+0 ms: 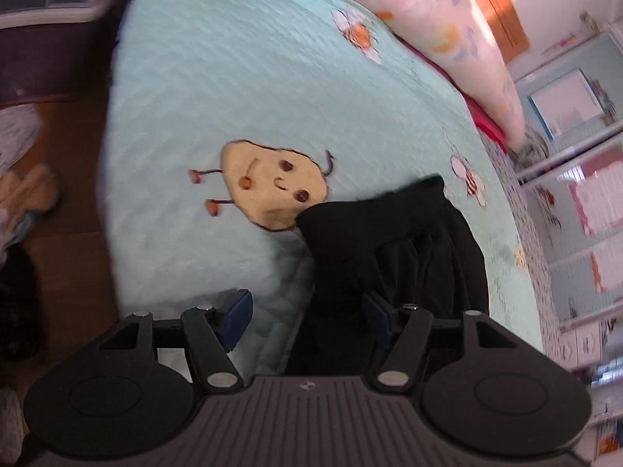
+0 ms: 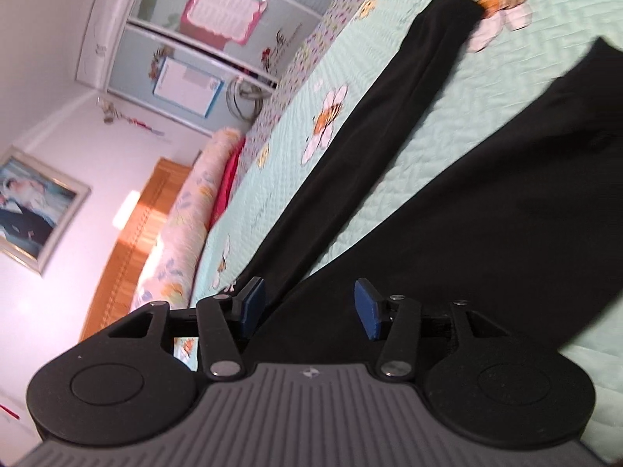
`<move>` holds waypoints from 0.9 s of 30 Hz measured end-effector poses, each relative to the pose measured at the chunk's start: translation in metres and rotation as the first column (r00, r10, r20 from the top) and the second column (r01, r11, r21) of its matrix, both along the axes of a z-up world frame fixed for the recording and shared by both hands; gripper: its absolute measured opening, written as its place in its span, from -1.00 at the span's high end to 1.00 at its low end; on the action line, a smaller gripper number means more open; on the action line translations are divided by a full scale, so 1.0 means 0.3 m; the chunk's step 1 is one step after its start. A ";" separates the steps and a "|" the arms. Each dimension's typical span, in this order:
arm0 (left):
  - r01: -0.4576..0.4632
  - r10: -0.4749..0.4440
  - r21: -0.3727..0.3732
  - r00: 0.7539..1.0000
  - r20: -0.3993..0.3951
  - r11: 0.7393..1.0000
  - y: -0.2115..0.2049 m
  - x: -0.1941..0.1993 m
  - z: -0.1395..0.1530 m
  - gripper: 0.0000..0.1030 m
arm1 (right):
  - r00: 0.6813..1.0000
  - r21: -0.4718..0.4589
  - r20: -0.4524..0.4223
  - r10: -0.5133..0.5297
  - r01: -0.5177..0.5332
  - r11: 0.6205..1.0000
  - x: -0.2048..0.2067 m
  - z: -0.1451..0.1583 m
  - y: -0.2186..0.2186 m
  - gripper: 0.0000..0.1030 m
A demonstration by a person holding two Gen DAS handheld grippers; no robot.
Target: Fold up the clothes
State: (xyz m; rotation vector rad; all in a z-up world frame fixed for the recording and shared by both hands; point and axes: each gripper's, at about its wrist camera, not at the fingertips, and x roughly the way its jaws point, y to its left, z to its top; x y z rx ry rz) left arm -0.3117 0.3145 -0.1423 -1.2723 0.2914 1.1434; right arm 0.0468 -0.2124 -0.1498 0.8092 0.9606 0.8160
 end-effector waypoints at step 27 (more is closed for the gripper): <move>-0.013 0.030 -0.061 0.957 0.288 0.998 0.094 -0.072 -0.046 -0.41 | 0.995 -0.037 -0.017 -0.099 0.098 0.995 -0.048 -0.011 -0.159 -0.04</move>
